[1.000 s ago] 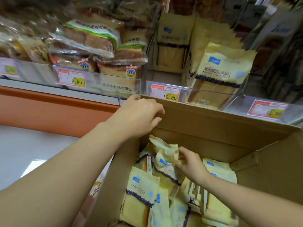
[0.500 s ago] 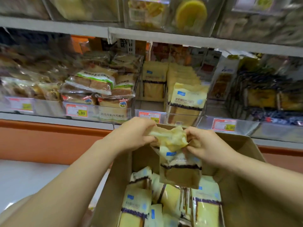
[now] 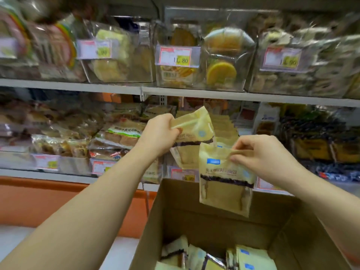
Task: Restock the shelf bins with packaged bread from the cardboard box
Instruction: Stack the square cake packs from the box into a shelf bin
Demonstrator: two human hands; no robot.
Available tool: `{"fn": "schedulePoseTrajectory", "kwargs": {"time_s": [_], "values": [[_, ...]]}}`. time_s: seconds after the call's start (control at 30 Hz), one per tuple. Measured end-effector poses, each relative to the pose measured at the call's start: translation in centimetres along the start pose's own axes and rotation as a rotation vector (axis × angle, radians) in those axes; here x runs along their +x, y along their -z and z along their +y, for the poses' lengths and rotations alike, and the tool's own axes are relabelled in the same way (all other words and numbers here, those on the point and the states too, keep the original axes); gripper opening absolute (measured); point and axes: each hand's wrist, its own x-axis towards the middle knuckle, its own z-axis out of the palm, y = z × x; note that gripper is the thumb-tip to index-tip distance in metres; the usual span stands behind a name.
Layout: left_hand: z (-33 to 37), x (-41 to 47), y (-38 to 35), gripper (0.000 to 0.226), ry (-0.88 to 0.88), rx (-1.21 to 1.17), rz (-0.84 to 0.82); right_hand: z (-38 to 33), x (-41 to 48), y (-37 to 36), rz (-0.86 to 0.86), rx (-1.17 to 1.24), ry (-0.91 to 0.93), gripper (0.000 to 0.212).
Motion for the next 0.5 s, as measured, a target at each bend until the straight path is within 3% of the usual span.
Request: {"fn": "schedulePoseTrajectory", "kwargs": {"time_s": [0.17,0.27,0.37,0.5], "values": [[0.0,3.3,-2.7,0.012,0.099,-0.09,0.125,1.4,0.9,0.0,0.127,-0.057,-0.02,0.014],[-0.3,4.9,-4.2,0.003,0.133,-0.082,0.157,2.4,1.3,-0.6,0.092,0.008,-0.041,0.013],[-1.1,6.5,-5.3,0.019,0.209,-0.035,0.174,3.3,1.5,-1.1,0.043,0.046,-0.044,0.014],[-2.5,8.8,-7.2,0.022,0.216,0.012,0.148,4.7,2.1,-1.4,-0.006,0.091,-0.044,0.01]]}}
